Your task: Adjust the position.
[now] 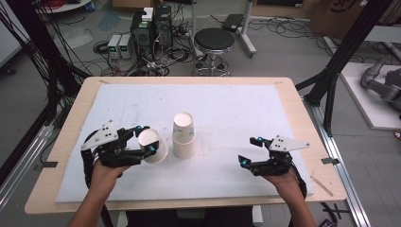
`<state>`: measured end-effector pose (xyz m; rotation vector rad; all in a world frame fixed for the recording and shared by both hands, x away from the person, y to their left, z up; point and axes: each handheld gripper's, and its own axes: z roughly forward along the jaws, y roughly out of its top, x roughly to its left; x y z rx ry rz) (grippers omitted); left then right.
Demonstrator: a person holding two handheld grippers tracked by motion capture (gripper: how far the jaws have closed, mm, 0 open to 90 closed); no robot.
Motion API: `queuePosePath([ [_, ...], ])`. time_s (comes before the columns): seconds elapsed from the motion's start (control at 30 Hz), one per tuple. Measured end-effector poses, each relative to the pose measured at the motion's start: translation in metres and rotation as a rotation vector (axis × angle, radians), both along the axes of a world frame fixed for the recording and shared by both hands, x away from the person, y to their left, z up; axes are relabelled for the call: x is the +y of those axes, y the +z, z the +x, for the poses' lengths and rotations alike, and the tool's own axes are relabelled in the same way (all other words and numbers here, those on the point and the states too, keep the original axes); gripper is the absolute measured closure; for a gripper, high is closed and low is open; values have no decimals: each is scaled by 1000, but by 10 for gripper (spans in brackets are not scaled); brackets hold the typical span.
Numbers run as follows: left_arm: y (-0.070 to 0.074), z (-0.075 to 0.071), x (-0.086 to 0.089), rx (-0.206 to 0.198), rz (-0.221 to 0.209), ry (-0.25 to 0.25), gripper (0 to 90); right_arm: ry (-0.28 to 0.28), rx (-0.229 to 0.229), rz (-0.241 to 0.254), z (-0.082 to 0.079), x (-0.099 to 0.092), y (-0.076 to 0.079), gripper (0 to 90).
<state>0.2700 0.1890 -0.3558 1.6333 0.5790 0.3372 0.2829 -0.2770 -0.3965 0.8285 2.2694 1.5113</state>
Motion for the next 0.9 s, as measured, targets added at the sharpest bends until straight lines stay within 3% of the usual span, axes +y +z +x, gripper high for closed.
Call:
queuePosePath([
  [0.5, -7, -12, -22, 0, -13, -132, 365, 140, -4, 19, -4, 33, 4, 173],
  [0.9, -10, -9, -46, -3, -3, -225, 366, 258, 11, 9, -4, 65, 3, 173],
])
